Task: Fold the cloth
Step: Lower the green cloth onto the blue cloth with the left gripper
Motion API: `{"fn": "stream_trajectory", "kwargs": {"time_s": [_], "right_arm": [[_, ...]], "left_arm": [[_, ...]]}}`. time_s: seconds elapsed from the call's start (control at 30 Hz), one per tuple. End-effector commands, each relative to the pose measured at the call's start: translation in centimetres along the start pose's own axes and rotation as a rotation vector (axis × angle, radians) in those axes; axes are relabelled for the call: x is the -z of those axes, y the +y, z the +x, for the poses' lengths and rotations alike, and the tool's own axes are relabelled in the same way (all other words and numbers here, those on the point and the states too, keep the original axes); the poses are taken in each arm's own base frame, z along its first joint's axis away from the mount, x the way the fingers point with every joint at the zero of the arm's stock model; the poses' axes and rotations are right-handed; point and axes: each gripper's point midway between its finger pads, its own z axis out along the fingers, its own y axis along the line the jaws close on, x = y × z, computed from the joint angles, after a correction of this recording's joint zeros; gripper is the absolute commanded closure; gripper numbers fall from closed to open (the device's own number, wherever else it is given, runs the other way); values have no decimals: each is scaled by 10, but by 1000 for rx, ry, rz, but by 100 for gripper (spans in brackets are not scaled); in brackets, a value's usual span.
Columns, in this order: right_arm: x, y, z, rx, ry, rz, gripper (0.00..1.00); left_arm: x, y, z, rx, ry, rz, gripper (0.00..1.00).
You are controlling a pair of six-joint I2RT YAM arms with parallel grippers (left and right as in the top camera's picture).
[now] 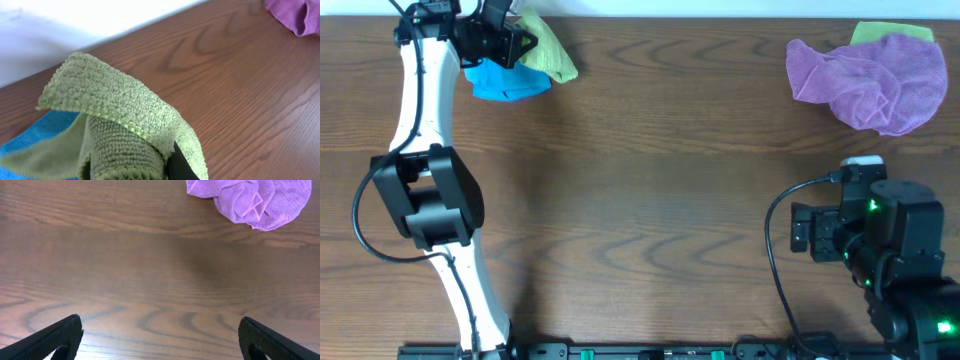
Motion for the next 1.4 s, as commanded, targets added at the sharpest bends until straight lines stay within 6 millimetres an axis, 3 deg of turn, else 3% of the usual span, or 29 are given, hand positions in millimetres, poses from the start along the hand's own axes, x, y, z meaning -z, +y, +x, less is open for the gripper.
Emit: {"fn": "stream_trajectory", "kwargs": {"time_s": [0.0, 0.27, 0.4, 0.6, 0.73, 1.1, 1.37], "right_arm": [[0, -2, 1, 6, 2, 10, 1], [0, -2, 1, 6, 2, 10, 1], [0, -2, 1, 6, 2, 10, 1], [0, -2, 1, 6, 2, 10, 1], [0, -2, 1, 6, 2, 10, 1], [0, -2, 1, 6, 2, 10, 1], [0, -2, 1, 6, 2, 10, 1]], "left_arm": [[-1, 6, 0, -26, -9, 7, 94], [9, 33, 24, -3, 39, -49, 94], [13, 45, 46, 61, 75, -48, 94], [-5, 56, 93, 170, 171, -20, 94], [-18, 60, 113, 215, 207, -6, 94], [-15, 78, 126, 261, 272, -117, 94], [-18, 71, 115, 290, 213, -65, 94]]}}
